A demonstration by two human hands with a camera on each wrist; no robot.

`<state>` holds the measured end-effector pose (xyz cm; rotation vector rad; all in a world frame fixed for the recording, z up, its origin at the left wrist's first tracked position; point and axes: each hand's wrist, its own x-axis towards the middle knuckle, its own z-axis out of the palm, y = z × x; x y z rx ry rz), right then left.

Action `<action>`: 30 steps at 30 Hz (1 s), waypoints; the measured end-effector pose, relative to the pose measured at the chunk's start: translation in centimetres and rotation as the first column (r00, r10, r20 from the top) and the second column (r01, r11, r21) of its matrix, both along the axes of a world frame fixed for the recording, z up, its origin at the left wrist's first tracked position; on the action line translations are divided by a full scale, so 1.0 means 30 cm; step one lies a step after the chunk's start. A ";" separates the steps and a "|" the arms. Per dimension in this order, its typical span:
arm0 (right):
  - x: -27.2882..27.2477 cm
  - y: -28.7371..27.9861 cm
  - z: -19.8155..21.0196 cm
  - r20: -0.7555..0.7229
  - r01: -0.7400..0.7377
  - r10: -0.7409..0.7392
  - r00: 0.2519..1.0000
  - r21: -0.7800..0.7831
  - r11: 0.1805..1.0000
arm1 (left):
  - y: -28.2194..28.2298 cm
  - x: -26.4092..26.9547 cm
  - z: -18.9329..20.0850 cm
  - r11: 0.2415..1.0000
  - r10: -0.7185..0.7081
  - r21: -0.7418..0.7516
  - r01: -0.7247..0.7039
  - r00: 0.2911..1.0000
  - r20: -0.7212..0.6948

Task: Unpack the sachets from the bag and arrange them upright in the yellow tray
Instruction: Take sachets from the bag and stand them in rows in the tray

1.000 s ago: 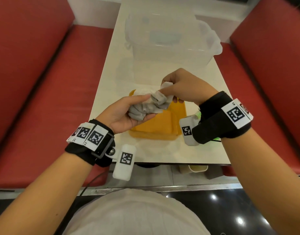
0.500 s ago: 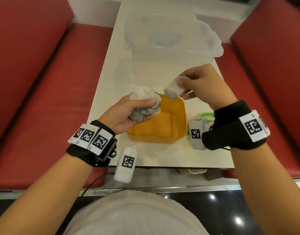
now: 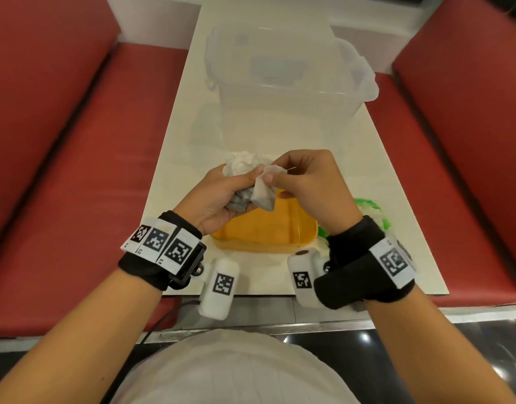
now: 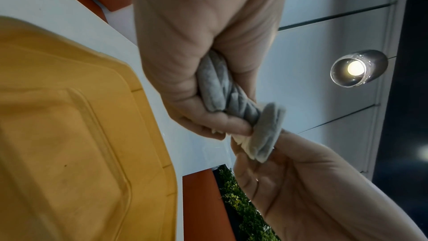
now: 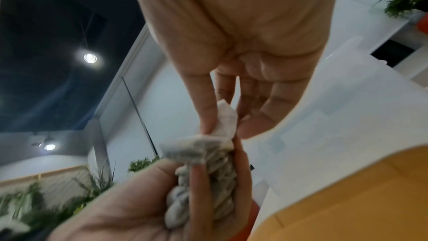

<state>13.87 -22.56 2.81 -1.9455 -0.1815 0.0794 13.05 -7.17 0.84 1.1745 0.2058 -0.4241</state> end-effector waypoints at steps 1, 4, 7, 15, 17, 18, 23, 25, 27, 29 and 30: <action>0.002 0.004 -0.010 0.031 0.023 -0.023 0.999 -0.009 1.000 | -0.001 0.003 -0.002 1.000 -0.001 -0.007 0.001 1.000 -0.009; 0.009 -0.009 -0.010 0.103 0.075 -0.073 0.992 -0.015 0.997 | 0.000 0.002 0.003 0.994 -0.005 -0.108 -0.002 0.998 -0.066; 0.019 -0.051 0.024 0.229 0.131 -0.115 0.967 -0.056 0.990 | 0.023 -0.003 0.003 0.958 0.017 -0.280 -0.064 0.986 -0.168; -0.018 -0.018 0.036 0.526 0.094 0.304 0.795 -0.601 0.793 | 0.006 -0.013 0.013 0.985 0.104 -0.125 -0.117 0.989 -0.105; -0.041 0.001 -0.002 0.491 0.056 0.357 0.795 -0.645 0.762 | -0.003 -0.018 0.018 0.989 0.109 -0.092 -0.116 0.991 -0.073; -0.051 0.002 -0.014 0.493 0.043 0.355 0.794 -0.629 0.776 | -0.006 -0.023 0.024 0.990 0.119 -0.075 -0.123 0.991 -0.058; -0.080 0.001 -0.028 0.514 0.005 0.220 0.829 -0.400 0.916 | -0.011 -0.058 0.060 0.991 0.118 -0.056 -0.120 0.993 -0.026; -0.086 0.001 -0.033 0.497 -0.016 0.187 0.848 -0.328 0.945 | -0.007 -0.063 0.063 0.993 0.097 -0.063 -0.097 0.995 -0.004; -0.084 -0.005 -0.035 0.442 -0.051 0.159 0.883 -0.245 0.968 | 0.001 -0.059 0.053 0.995 0.075 -0.062 -0.075 0.997 0.009; -0.075 -0.020 -0.029 0.331 -0.084 0.127 0.935 -0.140 0.987 | 0.007 -0.048 0.041 0.994 0.084 -0.065 -0.085 0.996 -0.012; -0.069 -0.030 -0.024 0.279 -0.098 0.123 0.952 -0.102 0.990 | 0.010 -0.041 0.033 0.992 0.102 -0.066 -0.104 0.994 -0.037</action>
